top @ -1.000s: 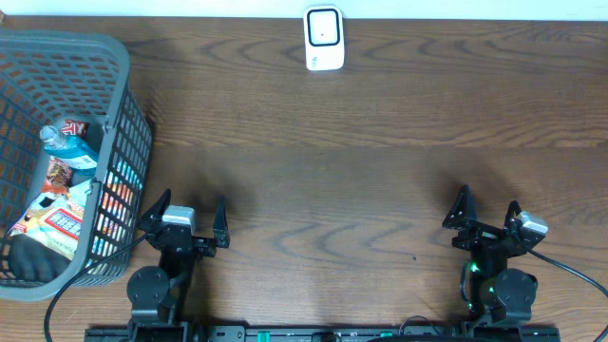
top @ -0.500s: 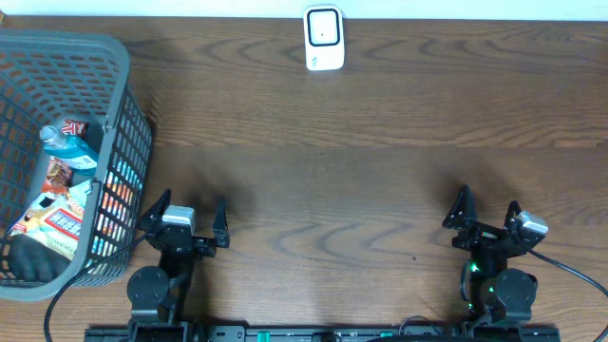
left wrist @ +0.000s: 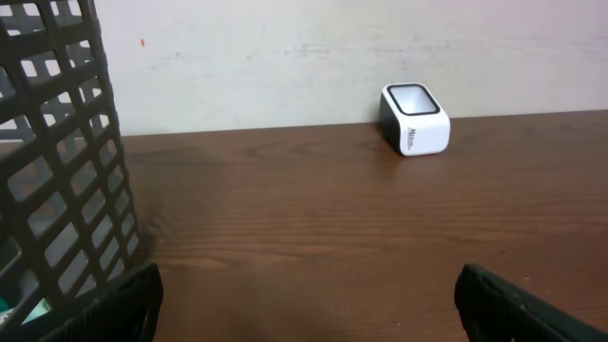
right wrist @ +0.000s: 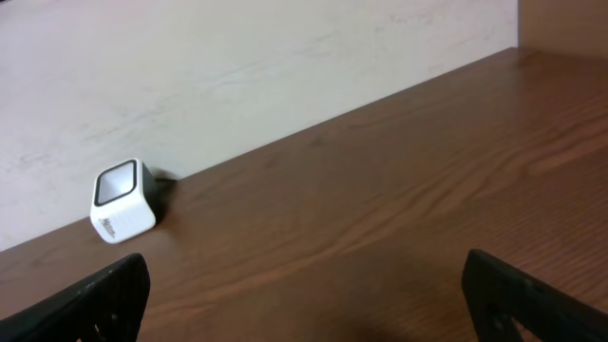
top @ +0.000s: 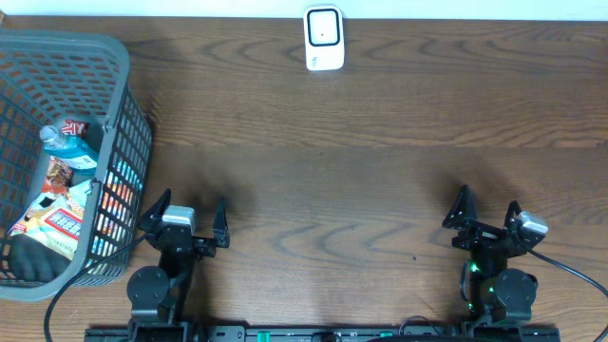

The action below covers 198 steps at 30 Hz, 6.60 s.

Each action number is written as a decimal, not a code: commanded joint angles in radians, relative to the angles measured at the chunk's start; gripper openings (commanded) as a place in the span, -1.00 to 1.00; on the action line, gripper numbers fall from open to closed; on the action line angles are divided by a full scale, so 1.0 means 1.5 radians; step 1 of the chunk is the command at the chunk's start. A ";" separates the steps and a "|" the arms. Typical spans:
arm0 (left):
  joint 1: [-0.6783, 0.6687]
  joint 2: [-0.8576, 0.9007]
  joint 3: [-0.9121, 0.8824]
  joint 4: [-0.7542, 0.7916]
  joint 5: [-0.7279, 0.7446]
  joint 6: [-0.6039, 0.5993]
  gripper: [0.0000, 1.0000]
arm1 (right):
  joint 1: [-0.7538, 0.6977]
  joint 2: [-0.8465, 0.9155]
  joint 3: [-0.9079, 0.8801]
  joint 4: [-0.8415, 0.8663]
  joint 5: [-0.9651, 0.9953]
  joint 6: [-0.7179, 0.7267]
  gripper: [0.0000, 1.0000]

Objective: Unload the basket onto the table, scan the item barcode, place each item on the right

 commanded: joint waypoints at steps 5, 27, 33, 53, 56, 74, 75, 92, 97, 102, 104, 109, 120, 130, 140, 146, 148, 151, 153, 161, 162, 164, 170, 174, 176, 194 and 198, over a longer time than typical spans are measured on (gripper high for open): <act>-0.002 -0.004 -0.011 -0.023 0.004 -0.006 0.96 | -0.009 -0.002 -0.003 0.000 -0.002 0.009 0.98; -0.002 -0.004 -0.011 -0.023 0.004 -0.006 0.96 | -0.009 -0.002 -0.003 0.000 -0.002 0.009 0.99; -0.002 -0.004 -0.011 -0.023 0.004 -0.006 0.96 | -0.009 -0.002 -0.003 0.000 -0.002 0.009 0.99; -0.002 -0.004 -0.009 -0.001 0.081 -0.036 0.96 | -0.009 -0.002 -0.003 0.000 -0.002 0.009 0.99; -0.002 -0.004 0.006 0.002 0.131 -0.068 0.95 | -0.009 -0.002 -0.003 0.000 -0.002 0.009 0.99; -0.002 0.176 0.307 -0.079 0.200 -0.179 0.96 | -0.009 -0.002 -0.003 0.000 -0.002 0.009 0.98; -0.002 0.206 0.342 -0.101 0.200 -0.179 0.96 | -0.009 -0.002 -0.003 0.000 -0.002 0.009 0.98; -0.002 0.550 0.770 -0.402 0.302 -0.179 0.96 | -0.009 -0.002 -0.003 0.000 -0.002 0.009 0.98; -0.002 0.559 0.787 -0.396 0.226 -0.225 0.96 | -0.009 -0.002 -0.003 0.000 -0.002 0.009 0.99; -0.002 0.591 0.867 -0.461 0.052 -0.276 0.96 | -0.009 -0.002 -0.003 0.000 -0.002 0.009 0.98; -0.002 0.611 0.913 -0.493 -0.003 -0.276 0.96 | -0.009 -0.002 -0.003 0.000 -0.002 0.009 0.98; -0.001 0.686 1.049 -0.585 -0.187 -0.276 0.96 | -0.009 -0.002 -0.003 0.000 -0.002 0.009 0.98; 0.131 0.867 1.219 -0.718 -0.271 -0.319 0.96 | -0.009 -0.002 -0.003 0.000 -0.002 0.009 0.98; 0.286 0.985 1.219 -0.744 -0.270 -0.375 0.96 | -0.009 -0.002 -0.003 0.000 -0.002 0.009 0.99; 0.329 1.131 1.219 -0.794 -0.270 -0.495 0.96 | -0.009 -0.002 -0.003 0.000 -0.002 0.009 0.99; 0.332 1.221 1.219 -0.774 -0.270 -0.508 0.96 | -0.009 -0.002 -0.003 0.000 -0.002 0.009 0.99; 0.332 1.246 1.219 -0.765 -0.270 -0.508 0.96 | -0.009 -0.002 -0.003 0.000 -0.002 0.009 0.99; 0.332 1.280 1.219 -0.757 -0.270 -0.508 0.96 | -0.009 -0.002 -0.003 0.000 -0.002 0.009 0.99; 0.332 1.300 1.219 -0.759 -0.265 -0.508 0.96 | -0.009 -0.002 -0.003 0.000 -0.002 0.009 0.99; 0.332 1.355 1.211 -0.753 -0.265 -0.513 0.98 | -0.009 -0.002 -0.003 0.000 -0.002 0.009 0.99; 0.332 1.359 1.209 -0.749 -0.265 -0.513 0.94 | -0.009 -0.002 -0.003 0.000 -0.002 0.009 0.99; 0.332 1.367 1.209 -0.749 -0.265 -0.513 0.56 | -0.009 -0.002 -0.003 0.000 -0.002 0.009 0.99; 0.332 1.375 1.209 -0.751 -0.265 -0.512 -0.14 | -0.009 -0.002 -0.003 0.000 -0.002 0.009 0.98; 0.333 1.373 1.209 -0.749 -0.266 -0.512 -0.45 | -0.009 -0.002 -0.003 0.000 -0.002 0.009 0.98; 0.336 1.367 1.210 -0.749 -0.266 -0.512 -0.48 | -0.009 -0.002 -0.003 0.000 -0.002 0.009 0.99; 0.383 1.032 1.229 -0.728 -0.169 -0.496 -0.49 | -0.009 -0.002 -0.003 0.000 -0.002 0.009 0.99; 0.382 0.925 1.229 -0.694 -0.052 -0.532 -0.49 | -0.009 -0.002 -0.003 0.000 -0.002 0.009 0.99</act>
